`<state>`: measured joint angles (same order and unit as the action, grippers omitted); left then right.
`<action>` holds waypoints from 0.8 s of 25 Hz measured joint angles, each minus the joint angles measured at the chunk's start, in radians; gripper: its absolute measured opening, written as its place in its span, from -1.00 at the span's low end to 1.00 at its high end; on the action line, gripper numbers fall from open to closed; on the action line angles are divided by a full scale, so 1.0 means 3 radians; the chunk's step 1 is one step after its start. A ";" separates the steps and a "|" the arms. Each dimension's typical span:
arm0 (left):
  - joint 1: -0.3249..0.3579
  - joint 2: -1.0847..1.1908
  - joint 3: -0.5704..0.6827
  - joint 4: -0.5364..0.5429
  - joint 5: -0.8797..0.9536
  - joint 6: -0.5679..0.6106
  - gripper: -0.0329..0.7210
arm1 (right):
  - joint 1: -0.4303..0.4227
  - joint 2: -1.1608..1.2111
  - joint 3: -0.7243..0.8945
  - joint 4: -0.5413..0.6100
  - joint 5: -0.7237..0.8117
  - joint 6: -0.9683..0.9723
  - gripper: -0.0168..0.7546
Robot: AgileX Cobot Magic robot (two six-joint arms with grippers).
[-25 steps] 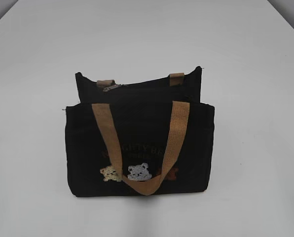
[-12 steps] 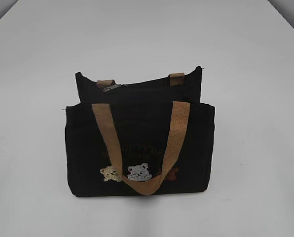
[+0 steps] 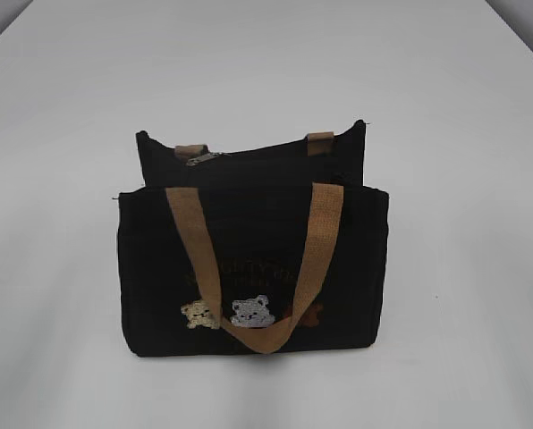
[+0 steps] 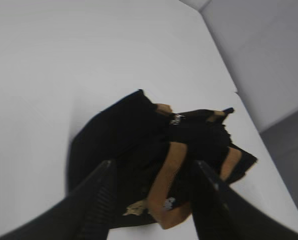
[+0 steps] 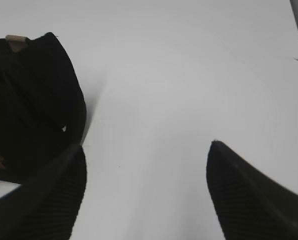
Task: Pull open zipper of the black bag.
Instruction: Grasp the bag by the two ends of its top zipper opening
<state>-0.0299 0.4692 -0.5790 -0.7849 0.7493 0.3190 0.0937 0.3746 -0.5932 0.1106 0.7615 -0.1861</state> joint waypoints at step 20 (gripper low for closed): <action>-0.0257 0.3051 -0.1134 -0.1197 0.0467 0.1665 0.29 | 0.1180 0.3105 -0.2121 -0.0003 0.0033 -0.0162 0.54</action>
<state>-0.1069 1.3847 -0.9191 -1.1439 0.8893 0.8184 0.4476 1.3063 -1.2294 0.1098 0.7716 -0.2348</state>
